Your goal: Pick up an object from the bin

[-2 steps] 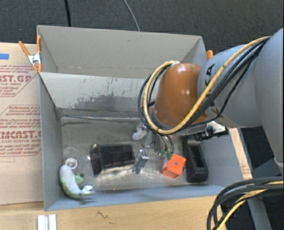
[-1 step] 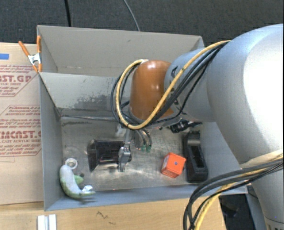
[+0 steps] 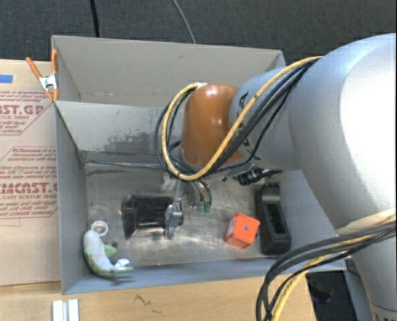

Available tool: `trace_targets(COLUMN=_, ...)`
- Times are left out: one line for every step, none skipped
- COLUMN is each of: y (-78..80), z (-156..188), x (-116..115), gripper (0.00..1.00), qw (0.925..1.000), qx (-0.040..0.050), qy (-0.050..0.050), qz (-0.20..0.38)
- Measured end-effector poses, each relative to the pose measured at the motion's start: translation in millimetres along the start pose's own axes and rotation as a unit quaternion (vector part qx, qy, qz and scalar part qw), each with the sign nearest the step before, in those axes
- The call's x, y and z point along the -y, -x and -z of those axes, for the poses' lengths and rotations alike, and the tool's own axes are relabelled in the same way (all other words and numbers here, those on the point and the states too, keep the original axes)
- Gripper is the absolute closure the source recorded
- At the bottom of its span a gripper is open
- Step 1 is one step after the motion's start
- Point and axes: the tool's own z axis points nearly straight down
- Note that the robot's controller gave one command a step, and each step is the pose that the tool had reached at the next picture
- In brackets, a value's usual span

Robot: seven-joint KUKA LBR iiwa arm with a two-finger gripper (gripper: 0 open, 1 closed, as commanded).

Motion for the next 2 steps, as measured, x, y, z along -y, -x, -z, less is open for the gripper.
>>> trace_targets(y=-5.1, z=1.6, x=1.0, gripper=1.0, qw=1.0, qx=0.0085, qy=0.004, qz=-0.001)
trace_targets(y=-5.0, z=1.6, x=0.9, gripper=1.0, qw=1.0, qx=0.0086, qy=0.004, qz=-0.001)
